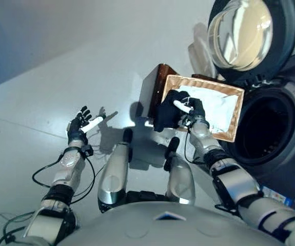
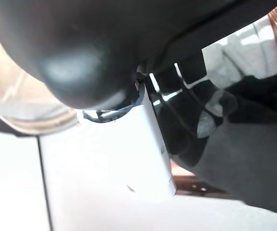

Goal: Pick up the clothes and place them into the washing machine

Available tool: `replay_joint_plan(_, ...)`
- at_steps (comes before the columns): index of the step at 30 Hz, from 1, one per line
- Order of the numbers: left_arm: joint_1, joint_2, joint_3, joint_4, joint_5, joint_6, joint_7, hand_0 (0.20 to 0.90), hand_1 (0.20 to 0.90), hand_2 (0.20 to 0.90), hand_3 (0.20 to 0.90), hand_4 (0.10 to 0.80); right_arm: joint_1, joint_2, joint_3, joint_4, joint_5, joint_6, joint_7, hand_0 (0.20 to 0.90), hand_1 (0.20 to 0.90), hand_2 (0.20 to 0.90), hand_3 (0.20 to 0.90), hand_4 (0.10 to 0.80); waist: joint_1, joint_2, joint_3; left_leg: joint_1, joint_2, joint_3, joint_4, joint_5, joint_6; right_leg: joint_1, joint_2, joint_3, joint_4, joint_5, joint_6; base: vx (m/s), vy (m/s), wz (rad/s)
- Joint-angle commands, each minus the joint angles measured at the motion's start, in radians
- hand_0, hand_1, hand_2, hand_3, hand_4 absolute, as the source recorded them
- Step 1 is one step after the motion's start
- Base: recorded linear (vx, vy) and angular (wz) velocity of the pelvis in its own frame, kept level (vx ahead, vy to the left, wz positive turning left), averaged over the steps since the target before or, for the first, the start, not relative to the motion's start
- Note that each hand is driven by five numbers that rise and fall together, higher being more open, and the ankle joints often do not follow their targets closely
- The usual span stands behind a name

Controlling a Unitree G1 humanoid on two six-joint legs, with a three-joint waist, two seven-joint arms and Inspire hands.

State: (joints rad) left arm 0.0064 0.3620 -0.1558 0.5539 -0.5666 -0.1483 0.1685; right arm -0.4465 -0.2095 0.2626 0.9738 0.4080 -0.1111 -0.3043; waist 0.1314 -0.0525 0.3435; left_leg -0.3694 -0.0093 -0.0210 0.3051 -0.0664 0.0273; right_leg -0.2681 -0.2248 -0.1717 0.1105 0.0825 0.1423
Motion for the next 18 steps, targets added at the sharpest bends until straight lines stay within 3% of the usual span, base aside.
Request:
replay_joint_plan(1,0.014,-0.004,0.065,-0.021,-0.019,-0.053,-0.013,0.9,0.9,0.9,0.9,0.8,0.027,-0.017,-0.074,-0.075,0.122,-0.099,0.033,0.2,0.2,0.2,0.2,0.3,0.003,0.002,-0.049,0.091,0.008,-0.006,-0.239,0.124,-0.028,0.038,0.021,-0.006,-0.03,0.014,-0.002,0.082,-0.023,-0.08)
replay_joint_plan(7,-0.003,-0.045,0.073,0.037,-0.058,-0.051,-0.021,0.9,0.9,0.9,0.9,0.8,0.132,0.016,-0.152,-0.109,0.356,-0.136,0.126,0.2,0.2,0.2,0.2,0.3,-0.026,-0.009,-0.095,0.19,0.022,-0.003,-0.343,0.162,-0.045,0.1,0.035,-0.02,-0.045,0.001,-0.002,0.083,-0.03,0.03)
replay_joint_plan(18,0.041,-0.041,0.048,0.003,-0.014,-0.039,-0.048,0.9,0.9,0.9,0.9,0.8,0.128,-0.033,-0.054,-0.082,0.05,-0.061,0.075,0.2,0.2,0.2,0.2,0.3,-0.02,-0.016,-0.112,0.227,0.037,0.009,-0.325,0.14,-0.044,0.13,0.045,-0.012,-0.053,-0.011,-0.003,0.042,-0.03,-0.07)
